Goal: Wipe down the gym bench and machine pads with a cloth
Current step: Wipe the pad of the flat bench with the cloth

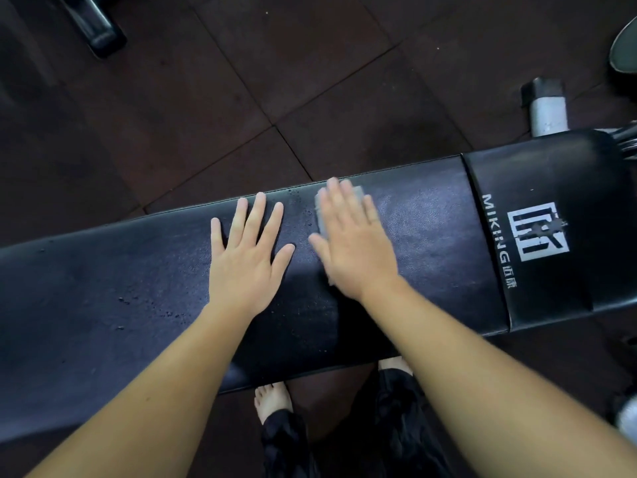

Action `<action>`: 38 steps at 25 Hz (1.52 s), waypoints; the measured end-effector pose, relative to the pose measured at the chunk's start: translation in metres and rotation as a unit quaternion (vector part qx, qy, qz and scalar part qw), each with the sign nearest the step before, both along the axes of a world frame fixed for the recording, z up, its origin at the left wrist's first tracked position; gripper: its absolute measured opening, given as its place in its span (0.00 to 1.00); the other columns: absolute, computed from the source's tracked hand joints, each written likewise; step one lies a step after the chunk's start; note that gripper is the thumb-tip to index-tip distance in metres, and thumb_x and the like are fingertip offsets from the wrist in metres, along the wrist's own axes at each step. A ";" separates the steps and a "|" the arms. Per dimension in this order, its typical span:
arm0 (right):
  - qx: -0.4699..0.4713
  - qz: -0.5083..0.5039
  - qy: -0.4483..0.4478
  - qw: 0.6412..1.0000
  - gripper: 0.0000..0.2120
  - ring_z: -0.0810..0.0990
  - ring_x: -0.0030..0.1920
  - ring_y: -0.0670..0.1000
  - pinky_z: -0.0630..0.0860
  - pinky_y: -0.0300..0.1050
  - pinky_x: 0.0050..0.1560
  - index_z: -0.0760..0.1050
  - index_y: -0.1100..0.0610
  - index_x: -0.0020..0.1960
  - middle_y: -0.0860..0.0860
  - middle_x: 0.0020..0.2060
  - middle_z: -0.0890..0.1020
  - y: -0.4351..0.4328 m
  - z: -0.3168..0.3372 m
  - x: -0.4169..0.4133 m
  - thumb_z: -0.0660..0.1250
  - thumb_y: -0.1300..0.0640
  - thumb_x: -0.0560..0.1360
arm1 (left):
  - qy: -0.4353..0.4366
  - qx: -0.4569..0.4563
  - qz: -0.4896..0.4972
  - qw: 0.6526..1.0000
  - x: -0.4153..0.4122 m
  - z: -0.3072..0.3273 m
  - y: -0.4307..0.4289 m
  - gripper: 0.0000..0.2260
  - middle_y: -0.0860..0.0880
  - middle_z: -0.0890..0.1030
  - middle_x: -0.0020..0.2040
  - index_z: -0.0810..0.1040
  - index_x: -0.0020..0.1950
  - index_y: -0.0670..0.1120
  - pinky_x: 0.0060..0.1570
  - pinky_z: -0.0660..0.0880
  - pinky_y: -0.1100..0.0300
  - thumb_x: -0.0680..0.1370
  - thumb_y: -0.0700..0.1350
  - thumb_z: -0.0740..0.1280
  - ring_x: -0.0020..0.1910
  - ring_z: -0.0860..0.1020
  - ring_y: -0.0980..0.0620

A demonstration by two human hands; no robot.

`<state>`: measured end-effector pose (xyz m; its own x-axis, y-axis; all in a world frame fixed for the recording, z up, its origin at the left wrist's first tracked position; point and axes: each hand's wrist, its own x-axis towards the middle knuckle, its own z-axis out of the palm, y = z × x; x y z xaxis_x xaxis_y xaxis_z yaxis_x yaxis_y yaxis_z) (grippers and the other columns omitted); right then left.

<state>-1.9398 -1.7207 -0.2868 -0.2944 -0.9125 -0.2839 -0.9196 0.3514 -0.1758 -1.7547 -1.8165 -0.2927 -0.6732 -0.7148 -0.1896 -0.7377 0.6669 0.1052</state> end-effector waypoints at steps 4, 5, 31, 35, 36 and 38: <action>0.020 -0.006 0.024 1.000 0.34 0.42 0.83 0.54 0.45 0.59 0.82 0.44 0.54 0.85 0.52 0.84 0.46 0.037 0.000 -0.054 0.43 0.40 0.83 | -0.005 0.005 0.001 1.000 0.005 0.000 -0.002 0.30 0.51 0.47 0.86 0.50 0.85 0.54 0.80 0.46 0.35 0.85 0.63 0.45 0.84 0.44 0.47; 0.028 -0.058 0.037 0.997 0.34 0.41 0.83 0.54 0.44 0.58 0.82 0.44 0.54 0.85 0.52 0.84 0.45 0.048 0.002 -0.078 0.43 0.40 0.83 | -0.005 0.001 0.000 1.000 0.005 -0.001 -0.001 0.30 0.51 0.48 0.86 0.50 0.85 0.53 0.80 0.46 0.35 0.85 0.63 0.45 0.84 0.45 0.47; 0.026 -0.186 0.076 0.979 0.35 0.49 0.83 0.56 0.43 0.53 0.82 0.50 0.61 0.83 0.57 0.83 0.53 0.207 0.003 -0.071 0.48 0.43 0.83 | 0.014 -0.025 0.015 0.999 0.006 -0.011 0.003 0.29 0.50 0.49 0.85 0.50 0.85 0.53 0.79 0.47 0.34 0.85 0.63 0.46 0.84 0.45 0.48; 0.001 -0.224 0.046 0.973 0.36 0.41 0.83 0.57 0.40 0.55 0.82 0.44 0.60 0.84 0.56 0.84 0.45 0.156 -0.005 0.022 0.46 0.40 0.84 | 0.008 -0.027 0.011 1.000 0.008 -0.010 0.004 0.29 0.50 0.48 0.85 0.49 0.85 0.53 0.79 0.47 0.34 0.85 0.62 0.46 0.84 0.45 0.47; -0.002 -0.180 0.029 0.983 0.36 0.41 0.83 0.57 0.41 0.57 0.82 0.44 0.59 0.84 0.56 0.84 0.45 0.147 -0.007 0.044 0.46 0.40 0.84 | 0.008 -0.028 0.012 1.000 0.008 -0.009 0.003 0.29 0.50 0.47 0.85 0.49 0.85 0.53 0.79 0.47 0.34 0.85 0.62 0.45 0.84 0.45 0.47; -0.018 -0.125 0.028 0.992 0.34 0.44 0.83 0.56 0.47 0.60 0.82 0.47 0.58 0.84 0.55 0.84 0.48 0.141 -0.009 0.053 0.47 0.41 0.84 | 0.012 -0.023 0.007 1.000 0.008 -0.009 0.002 0.29 0.50 0.47 0.85 0.49 0.85 0.53 0.79 0.47 0.34 0.85 0.63 0.45 0.84 0.45 0.47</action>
